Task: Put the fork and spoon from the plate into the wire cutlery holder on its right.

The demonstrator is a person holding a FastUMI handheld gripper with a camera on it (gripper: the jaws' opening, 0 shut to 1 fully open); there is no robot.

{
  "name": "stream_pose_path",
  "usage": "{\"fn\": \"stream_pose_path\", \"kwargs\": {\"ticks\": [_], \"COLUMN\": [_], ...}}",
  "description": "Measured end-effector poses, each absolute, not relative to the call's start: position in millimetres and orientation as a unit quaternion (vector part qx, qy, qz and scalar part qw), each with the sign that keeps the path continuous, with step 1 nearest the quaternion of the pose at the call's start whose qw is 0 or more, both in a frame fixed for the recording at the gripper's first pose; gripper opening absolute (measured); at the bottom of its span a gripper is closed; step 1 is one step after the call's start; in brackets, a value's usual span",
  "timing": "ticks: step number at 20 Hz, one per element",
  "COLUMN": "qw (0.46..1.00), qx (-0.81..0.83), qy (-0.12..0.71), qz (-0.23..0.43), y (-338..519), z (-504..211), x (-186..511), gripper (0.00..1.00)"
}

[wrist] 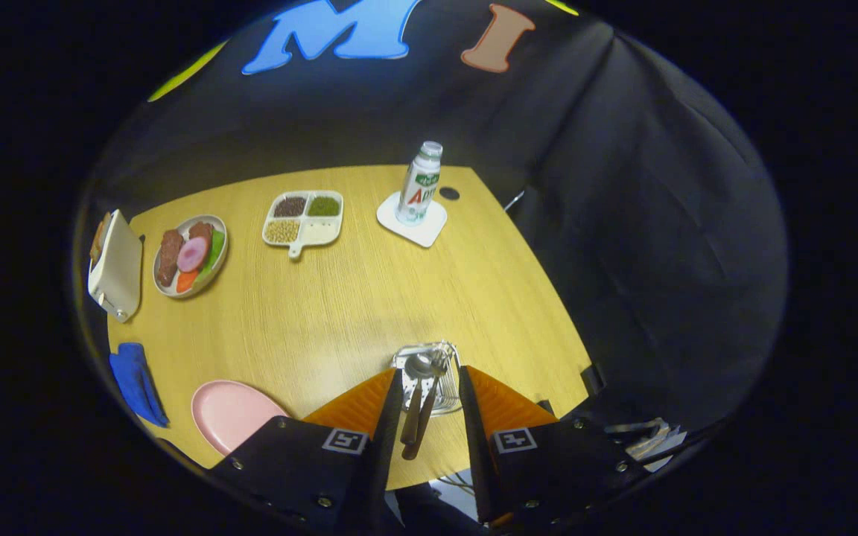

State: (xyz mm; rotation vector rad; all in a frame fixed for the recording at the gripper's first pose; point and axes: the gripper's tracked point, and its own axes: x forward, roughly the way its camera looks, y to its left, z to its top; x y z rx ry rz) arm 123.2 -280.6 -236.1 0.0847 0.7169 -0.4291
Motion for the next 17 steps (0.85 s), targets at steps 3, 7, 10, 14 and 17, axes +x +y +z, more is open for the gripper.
{"fn": "stream_pose_path", "kwargs": {"ticks": [3,7,10,14,17], "qw": [0.945,0.966,0.968,0.957,0.954], "qx": [0.046,0.034,0.035,0.084,0.092], "qy": [0.241,0.118,-0.007,-0.093,-0.116], "qz": [-0.215,-0.229,-0.248,-0.26,-0.26], "y": [-276,-275,-269,-266,-265], "z": [-175,-94,-22,13,15], "x": [131,123,106,85,77], "gripper": [0.47,0.47,0.47,0.46,0.47]}}
